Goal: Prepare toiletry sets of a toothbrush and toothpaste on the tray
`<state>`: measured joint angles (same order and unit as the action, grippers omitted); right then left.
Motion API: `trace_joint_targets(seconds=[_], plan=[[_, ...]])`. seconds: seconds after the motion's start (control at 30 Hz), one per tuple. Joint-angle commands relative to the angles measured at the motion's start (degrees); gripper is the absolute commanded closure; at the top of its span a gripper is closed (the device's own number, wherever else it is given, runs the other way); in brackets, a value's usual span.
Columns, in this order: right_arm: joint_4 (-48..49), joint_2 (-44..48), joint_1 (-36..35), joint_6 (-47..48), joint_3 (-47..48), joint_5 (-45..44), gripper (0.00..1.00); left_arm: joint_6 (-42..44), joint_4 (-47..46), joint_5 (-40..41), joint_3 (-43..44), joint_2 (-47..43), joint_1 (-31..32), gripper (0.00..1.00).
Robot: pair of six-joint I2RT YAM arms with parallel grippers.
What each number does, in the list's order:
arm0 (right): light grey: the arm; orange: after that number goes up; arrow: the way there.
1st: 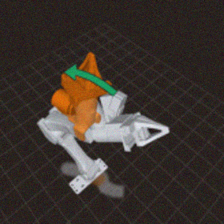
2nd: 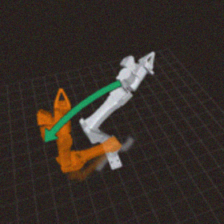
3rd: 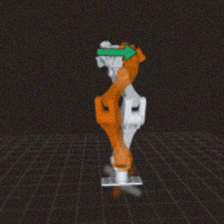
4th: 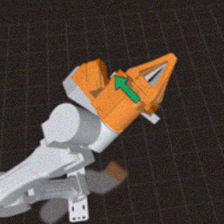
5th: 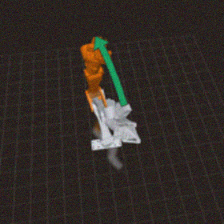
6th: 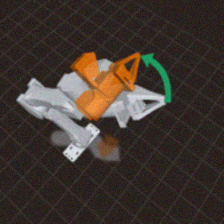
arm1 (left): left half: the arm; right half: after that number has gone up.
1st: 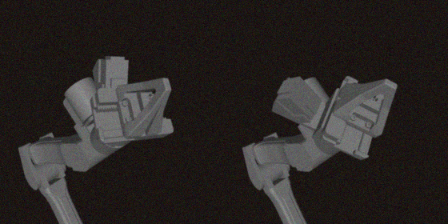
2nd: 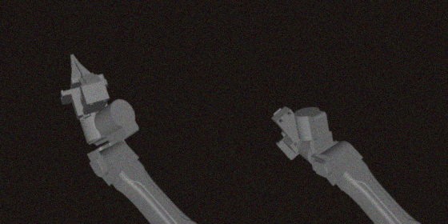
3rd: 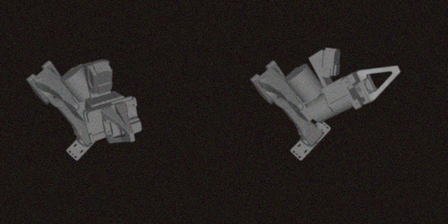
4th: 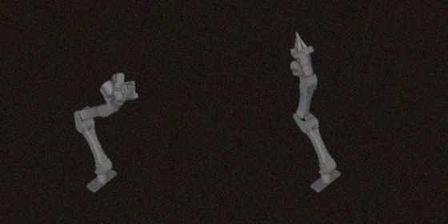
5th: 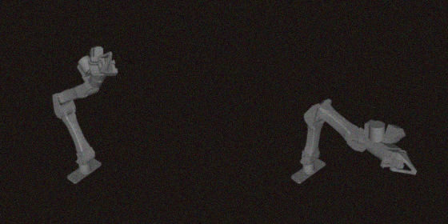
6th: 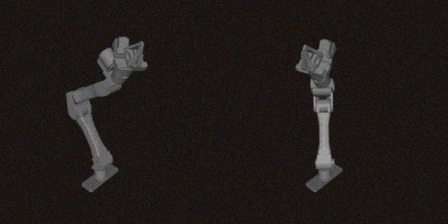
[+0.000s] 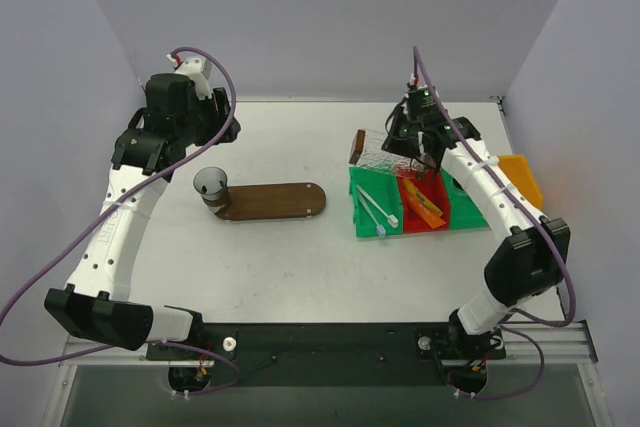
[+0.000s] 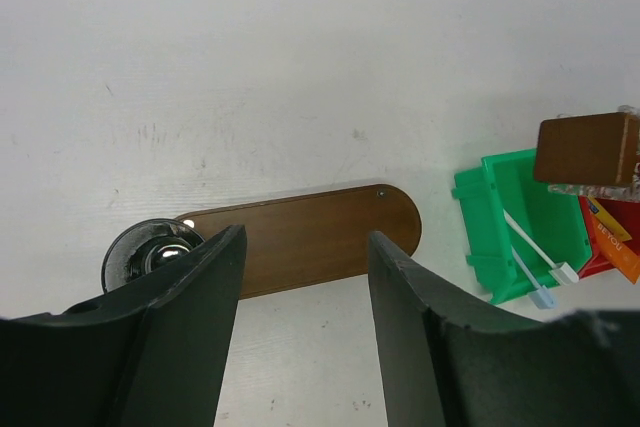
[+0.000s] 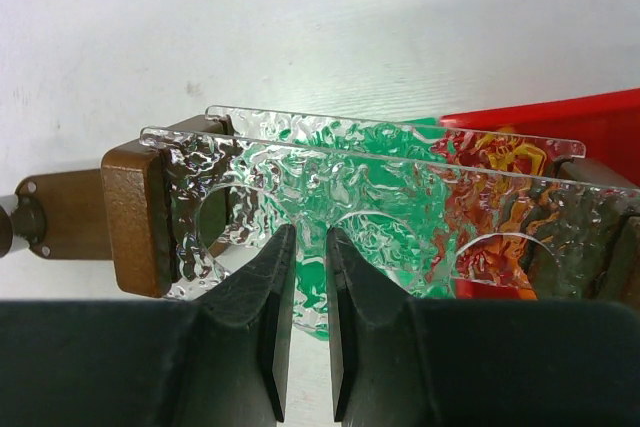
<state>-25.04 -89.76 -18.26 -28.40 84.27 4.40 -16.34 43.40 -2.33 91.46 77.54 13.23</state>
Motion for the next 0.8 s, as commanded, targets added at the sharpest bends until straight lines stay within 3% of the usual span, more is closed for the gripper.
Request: trace_joint_targets(seconds=[0.0,0.2,0.77], plan=[[4.03,-4.18,-4.76,-1.74,4.76,1.57,1.0,-1.42,-1.74,1.89,0.74,-1.42,-0.23,0.39],[4.47,-11.3,-10.21,-3.41,10.99,3.24,1.0,-1.42,-0.33,7.25,0.82,-1.51,-0.4,0.38],[2.63,-22.57,-20.49,-6.75,21.45,2.54,1.0,-2.65,-0.77,9.01,0.83,-0.9,0.56,0.39]])
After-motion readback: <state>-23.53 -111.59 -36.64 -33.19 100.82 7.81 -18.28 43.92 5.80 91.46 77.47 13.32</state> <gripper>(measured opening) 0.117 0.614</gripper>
